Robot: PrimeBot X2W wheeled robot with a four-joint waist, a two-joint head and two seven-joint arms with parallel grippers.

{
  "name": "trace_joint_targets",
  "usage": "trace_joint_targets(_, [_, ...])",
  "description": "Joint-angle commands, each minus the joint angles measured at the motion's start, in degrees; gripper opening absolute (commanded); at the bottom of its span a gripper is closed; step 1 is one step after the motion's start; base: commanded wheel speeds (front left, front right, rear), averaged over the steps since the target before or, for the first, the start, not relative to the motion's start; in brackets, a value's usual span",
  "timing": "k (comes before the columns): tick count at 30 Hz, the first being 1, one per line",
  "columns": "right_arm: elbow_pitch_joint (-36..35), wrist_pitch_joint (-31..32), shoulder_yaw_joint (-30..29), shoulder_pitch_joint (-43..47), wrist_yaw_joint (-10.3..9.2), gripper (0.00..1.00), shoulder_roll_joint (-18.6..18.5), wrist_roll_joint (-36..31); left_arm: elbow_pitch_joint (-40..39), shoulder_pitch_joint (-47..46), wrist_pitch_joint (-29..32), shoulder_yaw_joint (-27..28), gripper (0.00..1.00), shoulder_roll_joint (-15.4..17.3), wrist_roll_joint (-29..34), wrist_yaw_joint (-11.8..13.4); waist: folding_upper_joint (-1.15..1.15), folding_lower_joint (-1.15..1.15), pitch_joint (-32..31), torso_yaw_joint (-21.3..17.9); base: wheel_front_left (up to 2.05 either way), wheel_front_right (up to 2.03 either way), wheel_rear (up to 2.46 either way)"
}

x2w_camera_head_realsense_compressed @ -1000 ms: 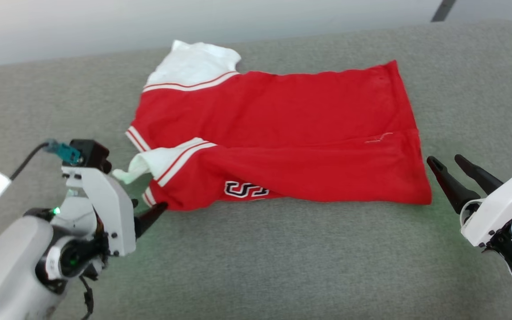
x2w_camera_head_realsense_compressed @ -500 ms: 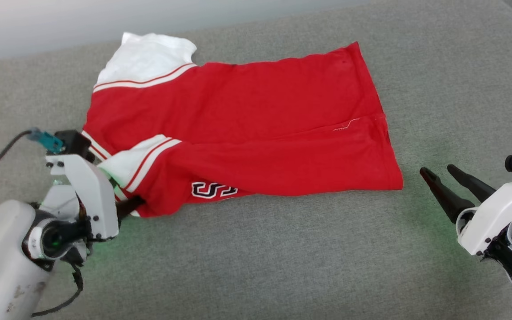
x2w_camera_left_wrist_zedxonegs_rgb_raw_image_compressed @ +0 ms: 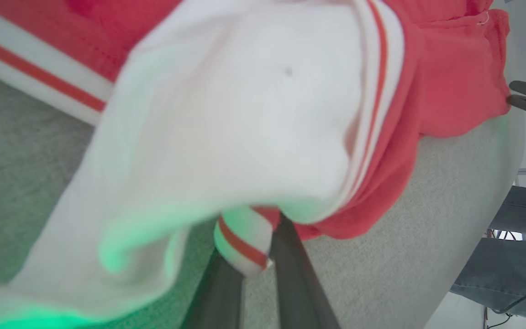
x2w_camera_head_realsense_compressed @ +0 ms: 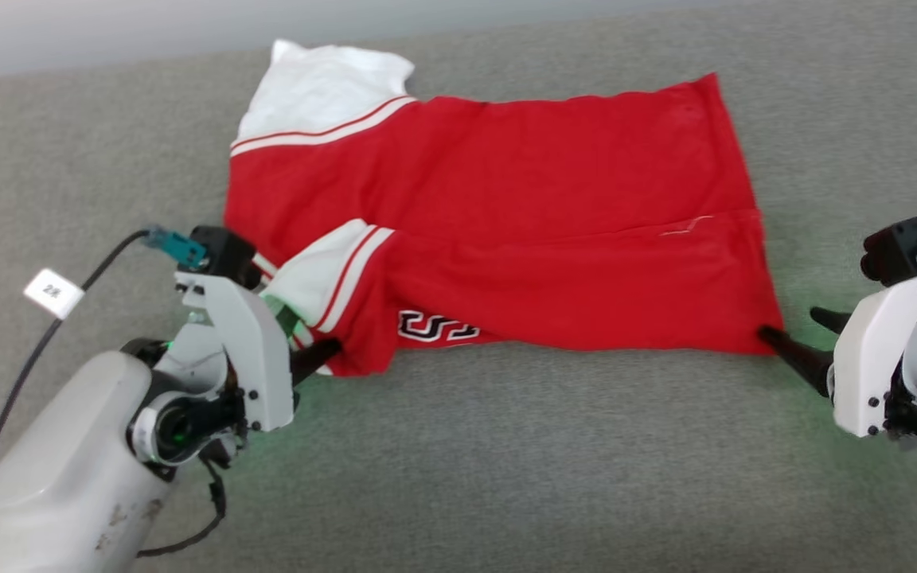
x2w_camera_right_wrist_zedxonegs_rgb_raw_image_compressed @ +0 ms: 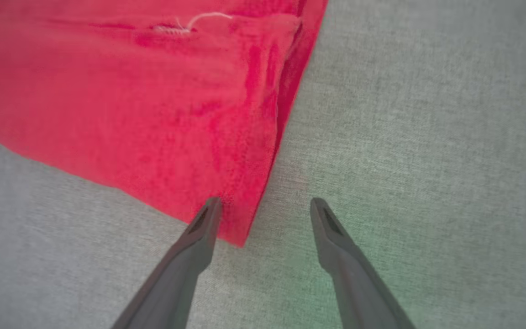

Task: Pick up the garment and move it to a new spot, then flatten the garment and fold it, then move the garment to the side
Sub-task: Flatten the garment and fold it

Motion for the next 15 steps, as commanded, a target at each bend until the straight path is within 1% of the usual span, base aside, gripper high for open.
trace_joint_targets(1, [1.2,1.0,0.4,-0.5,-0.05,1.0,0.2,-0.2,0.6,0.4,0.1,-0.9,0.0,-0.8,0.4,-0.3,0.0,0.0,1.0,1.4,0.0,0.0,0.0])
trace_joint_targets(3, [3.4,3.2,1.4,-1.8,-0.05,1.0,-0.3,-0.8,0.9,-0.2,-0.3,-1.1,0.0,-1.5,0.6,-0.6,0.0,0.0,1.5,2.2,0.0,0.0,0.0])
trace_joint_targets(5, [5.0,4.0,2.7,-2.6,-0.07,1.0,-1.0,-1.3,1.3,-0.7,-1.1,-1.1,0.0,-2.1,0.9,-0.9,0.0,0.0,1.9,2.9,0.0,0.0,0.0])
trace_joint_targets(6, [5.5,3.9,3.2,-2.7,-0.07,0.48,-0.8,-1.3,1.6,-0.8,-1.5,-1.1,0.0,-2.2,0.9,-0.9,0.0,0.0,2.1,3.1,0.0,0.0,0.0])
trace_joint_targets(7, [5.9,3.9,3.5,-2.8,-0.06,0.28,-0.4,-0.7,2.0,-0.9,-1.9,-1.1,0.0,-2.3,1.0,-1.2,0.0,0.0,2.1,3.3,0.0,0.0,0.0])
trace_joint_targets(8, [6.2,3.9,3.9,-2.8,-0.05,0.0,-0.1,-0.1,2.3,-0.8,-2.3,-1.1,0.0,-2.5,1.0,-1.2,0.0,0.0,2.1,3.5,0.0,0.0,0.0])
trace_joint_targets(11, [6.7,3.9,4.9,-2.1,-0.03,0.0,-0.3,0.6,3.1,-0.4,-3.4,-1.3,0.0,-2.7,1.3,-1.8,0.0,0.0,1.6,3.9,0.0,0.0,0.0])
trace_joint_targets(15, [6.5,3.8,5.0,-0.4,-0.06,0.0,-2.2,2.1,3.4,0.9,-5.4,-1.2,0.0,-2.7,1.3,-2.4,0.0,0.0,0.0,4.1,0.0,0.0,0.0])
